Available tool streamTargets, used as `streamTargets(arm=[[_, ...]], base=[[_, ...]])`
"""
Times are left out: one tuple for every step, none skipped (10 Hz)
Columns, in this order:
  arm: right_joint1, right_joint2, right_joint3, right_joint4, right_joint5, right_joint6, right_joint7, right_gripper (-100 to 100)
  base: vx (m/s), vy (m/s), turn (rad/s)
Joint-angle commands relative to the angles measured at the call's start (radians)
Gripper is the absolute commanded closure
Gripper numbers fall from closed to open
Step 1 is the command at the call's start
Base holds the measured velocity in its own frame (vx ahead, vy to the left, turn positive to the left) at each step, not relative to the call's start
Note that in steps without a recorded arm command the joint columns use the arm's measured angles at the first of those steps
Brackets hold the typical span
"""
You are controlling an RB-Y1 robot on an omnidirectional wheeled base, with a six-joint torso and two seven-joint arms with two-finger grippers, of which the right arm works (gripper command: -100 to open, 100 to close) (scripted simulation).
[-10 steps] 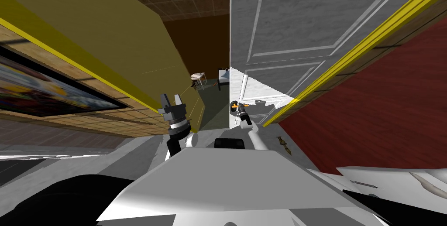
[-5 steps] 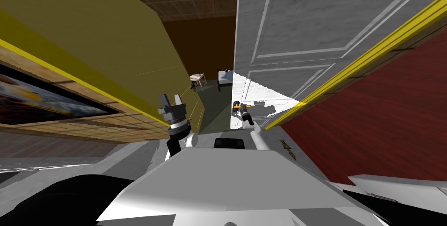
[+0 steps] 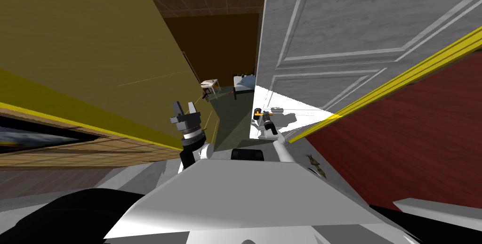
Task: Push the door open
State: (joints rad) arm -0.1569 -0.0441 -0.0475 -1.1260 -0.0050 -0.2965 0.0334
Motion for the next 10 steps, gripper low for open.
streamTargets(arm=[[-0.004,-0.014,-0.031,-0.001,-0.004,-0.005,0.006,100],[-0.005,-0.016,-0.039,0.000,-0.005,-0.005,0.007,100],[-0.006,-0.019,-0.053,0.001,-0.007,-0.005,0.010,100],[-0.007,-0.020,-0.068,0.003,-0.010,-0.005,0.012,100],[-0.007,-0.020,-0.075,0.003,-0.011,-0.005,0.014,100],[-0.008,-0.021,-0.090,0.004,-0.014,-0.005,0.016,100],[-0.009,-0.019,-0.105,0.006,-0.017,-0.005,0.018,100],[-0.009,-0.018,-0.112,0.006,-0.018,-0.005,0.020,100],[-0.010,-0.016,-0.126,0.008,-0.020,-0.005,0.022,100],[-0.011,-0.012,-0.139,0.009,-0.023,-0.005,0.024,100]], base=[[0.150,0.113,-0.054],[0.111,0.070,-0.043],[0.124,0.061,-0.076],[0.166,0.101,-0.089],[0.141,0.132,-0.081],[0.144,0.107,-0.112],[0.163,0.100,-0.094],[0.145,0.114,-0.067],[0.148,0.111,-0.079],[0.170,0.115,-0.089]])
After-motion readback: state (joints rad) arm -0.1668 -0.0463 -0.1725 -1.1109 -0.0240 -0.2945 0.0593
